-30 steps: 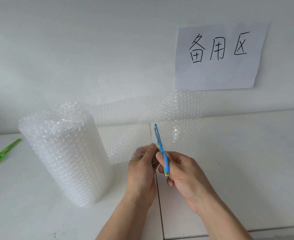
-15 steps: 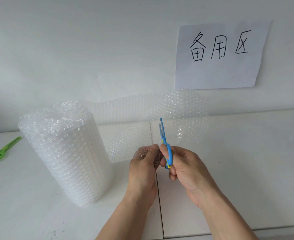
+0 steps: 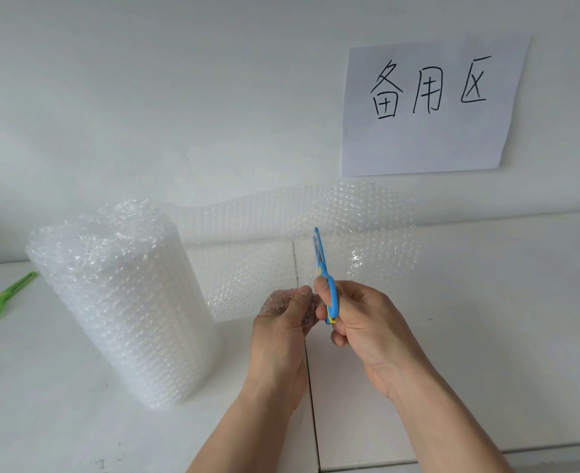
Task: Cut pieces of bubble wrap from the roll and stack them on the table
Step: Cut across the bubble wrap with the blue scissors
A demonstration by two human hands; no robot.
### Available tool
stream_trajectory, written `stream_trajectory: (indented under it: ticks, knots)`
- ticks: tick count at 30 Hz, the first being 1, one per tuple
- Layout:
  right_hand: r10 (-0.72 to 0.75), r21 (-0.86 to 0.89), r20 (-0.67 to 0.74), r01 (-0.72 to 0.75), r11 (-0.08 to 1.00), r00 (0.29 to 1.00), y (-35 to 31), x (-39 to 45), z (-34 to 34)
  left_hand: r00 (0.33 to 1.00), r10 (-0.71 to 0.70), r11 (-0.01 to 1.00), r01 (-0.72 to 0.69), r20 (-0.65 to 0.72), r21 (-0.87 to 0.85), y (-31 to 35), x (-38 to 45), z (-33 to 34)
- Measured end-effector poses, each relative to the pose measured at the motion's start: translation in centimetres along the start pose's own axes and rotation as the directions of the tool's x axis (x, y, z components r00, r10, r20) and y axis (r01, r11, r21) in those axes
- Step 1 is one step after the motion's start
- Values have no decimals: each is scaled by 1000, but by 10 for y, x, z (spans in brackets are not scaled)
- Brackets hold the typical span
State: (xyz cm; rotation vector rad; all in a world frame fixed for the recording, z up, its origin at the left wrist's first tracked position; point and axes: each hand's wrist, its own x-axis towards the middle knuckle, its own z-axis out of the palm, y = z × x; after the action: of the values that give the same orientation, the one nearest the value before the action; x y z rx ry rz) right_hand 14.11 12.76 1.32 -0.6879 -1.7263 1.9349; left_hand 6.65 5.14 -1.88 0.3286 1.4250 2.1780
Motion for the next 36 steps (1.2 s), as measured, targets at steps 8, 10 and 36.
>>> stream_trajectory:
  ticks: [8, 10, 36]
  knots:
    - [-22, 28, -10, 22, 999, 1000, -3, 4, 0, 1000, 4, 1000, -4, 16, 16, -3, 2, -2]
    - [-23, 34, -20, 23, 999, 1000, -4, 5, -1, 1000, -1, 1000, 1, -3, 21, -6, 2, -2]
    - [21, 113, -23, -18, 993, 1000, -10, 21, -10, 996, 35, 990, -24, -81, 138, -8, 1, -1]
